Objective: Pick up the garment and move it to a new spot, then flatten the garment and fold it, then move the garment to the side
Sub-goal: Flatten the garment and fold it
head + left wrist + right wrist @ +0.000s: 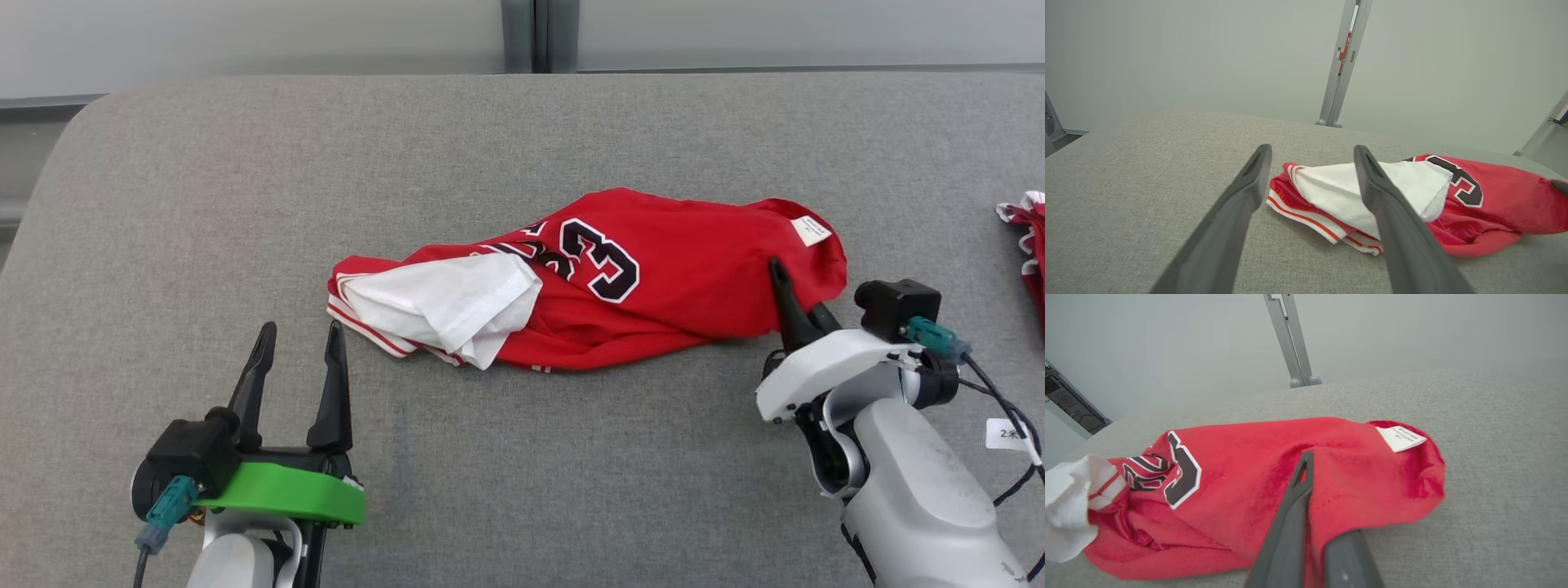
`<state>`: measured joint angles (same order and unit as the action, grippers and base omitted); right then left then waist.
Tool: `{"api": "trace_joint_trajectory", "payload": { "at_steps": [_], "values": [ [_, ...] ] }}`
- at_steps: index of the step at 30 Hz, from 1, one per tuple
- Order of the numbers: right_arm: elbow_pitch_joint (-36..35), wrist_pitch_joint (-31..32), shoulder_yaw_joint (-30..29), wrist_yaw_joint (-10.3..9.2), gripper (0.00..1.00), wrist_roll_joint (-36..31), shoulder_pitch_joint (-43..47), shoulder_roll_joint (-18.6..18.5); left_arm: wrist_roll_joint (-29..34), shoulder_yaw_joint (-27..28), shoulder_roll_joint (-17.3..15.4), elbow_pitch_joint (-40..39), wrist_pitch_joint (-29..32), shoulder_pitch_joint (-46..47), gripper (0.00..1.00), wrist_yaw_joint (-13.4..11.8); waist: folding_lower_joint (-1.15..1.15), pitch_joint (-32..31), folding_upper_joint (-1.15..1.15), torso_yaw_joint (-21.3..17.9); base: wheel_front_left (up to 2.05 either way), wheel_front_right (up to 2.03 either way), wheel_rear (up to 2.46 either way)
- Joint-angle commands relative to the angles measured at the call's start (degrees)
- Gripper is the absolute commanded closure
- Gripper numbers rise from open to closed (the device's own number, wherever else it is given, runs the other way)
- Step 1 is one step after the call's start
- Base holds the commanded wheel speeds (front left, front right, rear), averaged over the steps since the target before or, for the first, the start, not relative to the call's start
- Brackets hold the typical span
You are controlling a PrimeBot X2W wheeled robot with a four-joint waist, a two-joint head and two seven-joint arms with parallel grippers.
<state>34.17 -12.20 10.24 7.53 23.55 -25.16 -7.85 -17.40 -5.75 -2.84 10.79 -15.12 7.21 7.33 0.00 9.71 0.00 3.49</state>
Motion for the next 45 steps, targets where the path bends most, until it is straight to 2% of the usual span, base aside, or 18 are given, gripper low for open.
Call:
{"api": "trace_joint_trajectory", "payload": {
  "at_steps": [1, 7, 13, 18, 21, 25, 30, 36, 41, 42, 43, 45],
  "values": [
    [-1.5, -0.9, -0.4, -0.09, 1.00, 0.0, 0.6, -0.7, 0.4, 0.2, -0.1, -0.2, 0.0, 0.6, 0.00, 0.2, 0.00, -0.2, 0.00, -0.1, 0.00, 0.00, 0.00],
    [-12.6, -2.2, -1.9, -0.09, 1.00, -1.3, 3.5, -2.6, 0.3, 1.4, -0.1, -0.5, 0.0, -0.4, 0.00, 0.2, 0.00, -0.8, 0.00, -1.3, 0.00, 0.00, 0.00],
    [-27.8, -1.1, -3.8, -0.09, 1.00, -2.0, 7.1, -3.2, 0.3, 1.6, -0.1, -1.0, 0.0, -0.3, 0.00, 0.2, 0.00, -0.7, 0.00, -2.4, 0.00, 0.00, 0.00],
    [-39.5, 2.5, -6.0, -0.09, 1.00, -3.1, 7.8, -3.0, 0.2, 1.2, -0.1, -1.4, 0.0, 0.3, 0.00, 0.2, 0.00, 0.1, 0.00, -2.5, 0.00, 0.00, 0.00],
    [-42.1, 5.6, -7.1, -0.09, 1.00, -3.4, 5.3, -3.5, 0.1, 0.8, -0.1, -1.6, 0.0, 1.1, 0.00, 0.2, 0.00, 1.0, 0.00, -2.0, 0.00, 0.00, 0.00],
    [-39.1, 9.7, -8.5, -0.09, 1.00, -2.9, -0.2, -4.5, -0.1, -0.1, -0.1, -1.9, 0.0, 2.1, 0.00, 0.2, 0.00, 2.6, 0.00, -0.6, 0.00, 0.00, 0.00],
    [-27.1, 11.9, -11.8, -0.09, 1.00, -3.4, -10.1, -7.1, -0.6, -1.9, -0.1, -2.2, 0.0, 3.8, 0.00, 0.2, 0.00, 5.1, 0.00, 2.8, 0.00, 0.00, 0.00],
    [-12.3, 10.6, -14.9, -0.07, 1.00, -3.9, -20.3, -8.7, -1.6, -4.4, -0.1, -3.3, 0.0, 5.2, 0.00, 0.2, 0.00, 7.9, 0.00, 8.3, 0.00, 0.00, 0.00],
    [-3.3, 9.6, -13.2, -0.06, 1.00, -4.9, -25.3, -9.5, -2.6, -6.0, -0.1, -4.7, 0.0, 6.0, 0.00, 0.2, 0.00, 9.8, 0.00, 12.1, 0.00, 0.00, 0.00],
    [-1.3, 10.0, -12.3, -0.06, 0.05, -4.9, -25.7, -9.5, -2.6, -6.3, -0.1, -4.9, 0.0, 6.2, 0.00, 0.2, 0.00, 10.0, 0.00, 12.7, 0.00, 0.00, 0.00],
    [0.6, 10.4, -11.4, -0.06, 0.00, -4.9, -25.9, -9.6, -2.5, -6.4, -0.1, -5.0, 0.0, 6.3, 0.00, 0.2, 0.00, 10.2, 0.00, 13.2, 0.00, 0.00, 0.00],
    [3.4, 11.0, -9.6, -0.07, 0.00, -4.7, -26.0, -10.1, -2.7, -6.6, -0.1, -5.2, 0.0, 6.2, 0.00, 0.2, 0.00, 10.1, 0.00, 13.7, 0.00, 0.00, 0.00]
  ]
}}
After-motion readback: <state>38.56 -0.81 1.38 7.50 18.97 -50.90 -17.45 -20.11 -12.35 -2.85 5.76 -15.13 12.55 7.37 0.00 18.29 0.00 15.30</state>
